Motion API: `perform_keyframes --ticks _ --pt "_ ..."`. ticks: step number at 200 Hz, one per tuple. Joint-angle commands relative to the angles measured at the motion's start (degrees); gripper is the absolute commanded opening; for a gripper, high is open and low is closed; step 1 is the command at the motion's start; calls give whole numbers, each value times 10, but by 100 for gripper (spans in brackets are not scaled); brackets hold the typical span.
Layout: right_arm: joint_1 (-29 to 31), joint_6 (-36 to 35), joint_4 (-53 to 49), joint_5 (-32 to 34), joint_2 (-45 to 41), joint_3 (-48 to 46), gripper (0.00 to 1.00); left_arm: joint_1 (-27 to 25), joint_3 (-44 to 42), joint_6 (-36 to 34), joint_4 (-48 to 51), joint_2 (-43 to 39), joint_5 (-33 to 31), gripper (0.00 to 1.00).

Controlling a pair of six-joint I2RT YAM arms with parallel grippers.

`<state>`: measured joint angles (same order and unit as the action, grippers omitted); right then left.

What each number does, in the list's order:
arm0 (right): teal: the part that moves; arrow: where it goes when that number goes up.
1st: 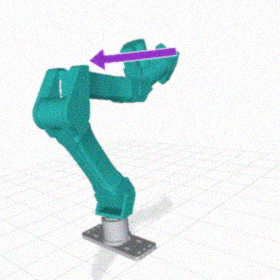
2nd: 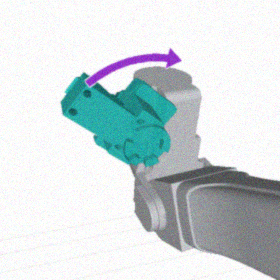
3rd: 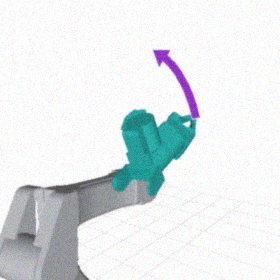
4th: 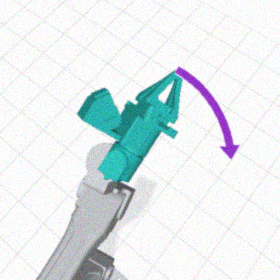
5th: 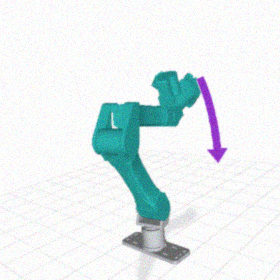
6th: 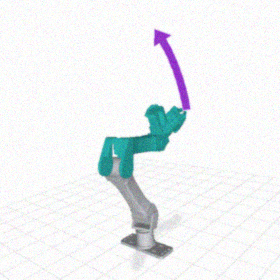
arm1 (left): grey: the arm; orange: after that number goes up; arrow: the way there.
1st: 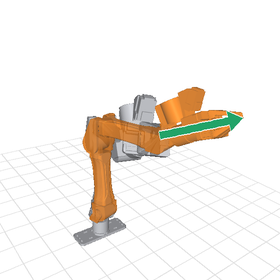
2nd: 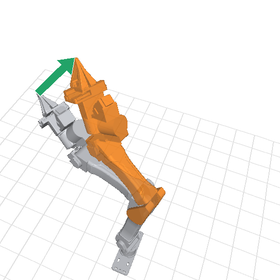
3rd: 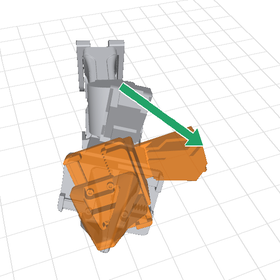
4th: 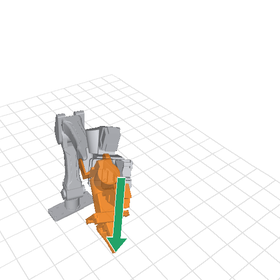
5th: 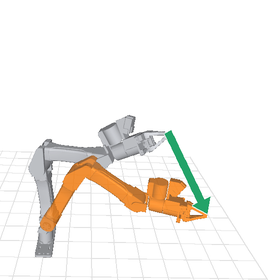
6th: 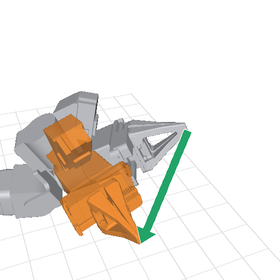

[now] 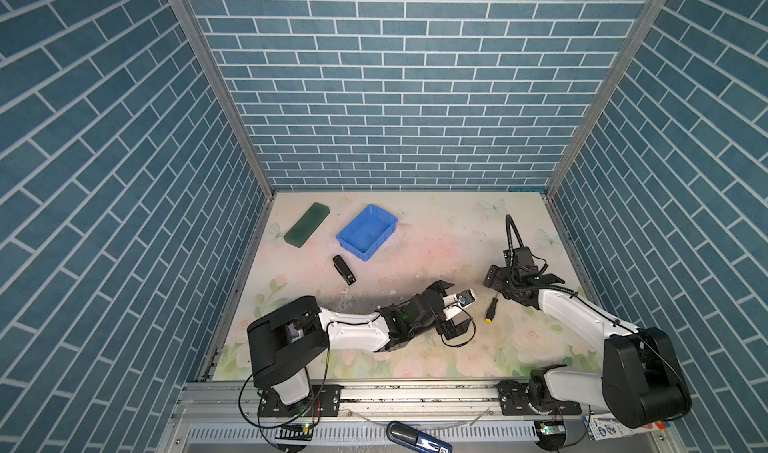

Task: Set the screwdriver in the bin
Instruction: 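Lower the right gripper over the screwdriver handle and close on it, then lift the screwdriver with the right gripper toward the waiting left gripper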

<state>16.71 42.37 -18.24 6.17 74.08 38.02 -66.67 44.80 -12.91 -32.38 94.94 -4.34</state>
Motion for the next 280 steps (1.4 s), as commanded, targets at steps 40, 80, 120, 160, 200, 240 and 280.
perform_keyframes --ticks 40,80,120,160,200,240,280 --pt "4 64 -18 -35 55 14 68 1 2 -4 -9 0 20 100" --pt "4 73 -40 -25 69 21 48 1 2 -4 -4 2 16 100" --pt "4 79 -50 -21 106 34 35 1 9 -9 8 5 10 100" --pt "3 83 -52 -21 119 38 19 1 -1 -7 6 0 3 100" --pt "3 83 -58 -15 116 41 0 1 -2 -6 1 2 2 100" --pt "4 91 -52 -9 90 38 0 4 -10 18 -16 1 -4 100" --pt "4 93 -11 1 37 29 0 25 -19 78 -36 -5 -7 100"
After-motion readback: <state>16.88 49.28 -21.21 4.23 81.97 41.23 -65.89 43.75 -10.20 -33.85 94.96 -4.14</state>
